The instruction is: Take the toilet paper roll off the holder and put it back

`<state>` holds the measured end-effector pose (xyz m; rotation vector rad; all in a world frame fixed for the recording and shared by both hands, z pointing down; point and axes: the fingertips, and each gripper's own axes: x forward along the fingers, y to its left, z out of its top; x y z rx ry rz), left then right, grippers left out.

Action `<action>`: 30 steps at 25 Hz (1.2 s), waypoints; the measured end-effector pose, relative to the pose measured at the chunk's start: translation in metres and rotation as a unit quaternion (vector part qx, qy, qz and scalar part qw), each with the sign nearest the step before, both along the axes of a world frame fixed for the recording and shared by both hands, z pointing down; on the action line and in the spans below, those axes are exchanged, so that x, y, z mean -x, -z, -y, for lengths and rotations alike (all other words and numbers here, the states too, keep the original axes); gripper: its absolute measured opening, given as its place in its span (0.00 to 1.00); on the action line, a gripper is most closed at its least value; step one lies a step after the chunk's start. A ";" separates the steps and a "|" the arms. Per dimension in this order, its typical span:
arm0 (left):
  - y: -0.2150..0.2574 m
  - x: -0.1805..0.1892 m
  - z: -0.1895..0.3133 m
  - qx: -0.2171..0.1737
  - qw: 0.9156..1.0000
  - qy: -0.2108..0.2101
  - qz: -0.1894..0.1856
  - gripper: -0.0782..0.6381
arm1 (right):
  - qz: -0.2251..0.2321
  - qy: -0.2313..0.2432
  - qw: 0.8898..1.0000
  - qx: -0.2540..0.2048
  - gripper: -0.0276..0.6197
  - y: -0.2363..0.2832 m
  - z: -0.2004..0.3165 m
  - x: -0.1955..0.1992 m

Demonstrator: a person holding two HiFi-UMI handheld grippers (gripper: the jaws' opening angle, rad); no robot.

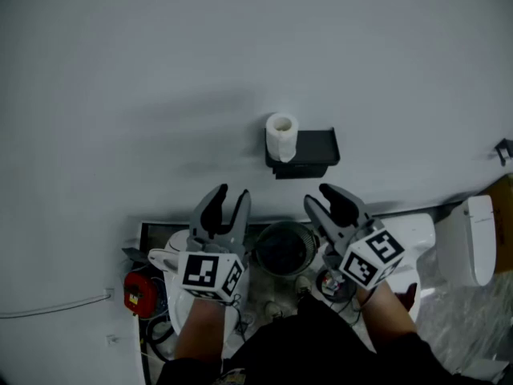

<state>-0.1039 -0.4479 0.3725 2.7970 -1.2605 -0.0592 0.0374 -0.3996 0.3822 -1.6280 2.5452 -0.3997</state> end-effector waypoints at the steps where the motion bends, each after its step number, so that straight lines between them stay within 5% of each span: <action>1: -0.002 0.005 -0.006 0.002 1.000 -0.004 -0.004 0.32 | -0.001 -0.004 1.000 0.002 0.29 -0.002 -0.007 0.005; 5: -0.016 0.017 -0.025 0.016 1.000 -0.018 -0.013 0.12 | -0.004 -0.026 1.000 0.012 0.29 -0.012 -0.033 0.015; 14: -0.031 -0.009 -0.078 0.042 0.996 -0.074 -0.021 0.12 | -0.027 -0.076 0.996 0.027 0.29 -0.012 -0.091 -0.002; 22: -0.032 -0.029 -0.116 0.046 0.996 -0.080 -0.016 0.12 | -0.030 -0.070 0.997 0.020 0.28 -0.006 -0.125 -0.017; 25: -0.029 -0.043 -0.136 0.042 0.996 -0.074 -0.008 0.12 | -0.022 -0.065 0.998 0.014 0.19 -0.005 -0.143 -0.032; 27: -0.026 -0.058 -0.152 0.041 0.997 -0.070 -0.001 0.12 | -0.015 -0.059 0.998 0.010 0.04 -0.004 -0.157 -0.046; 30: -0.022 -0.084 -0.181 0.040 0.997 -0.063 0.010 0.12 | -0.003 -0.040 0.999 0.003 0.04 -0.001 -0.181 -0.069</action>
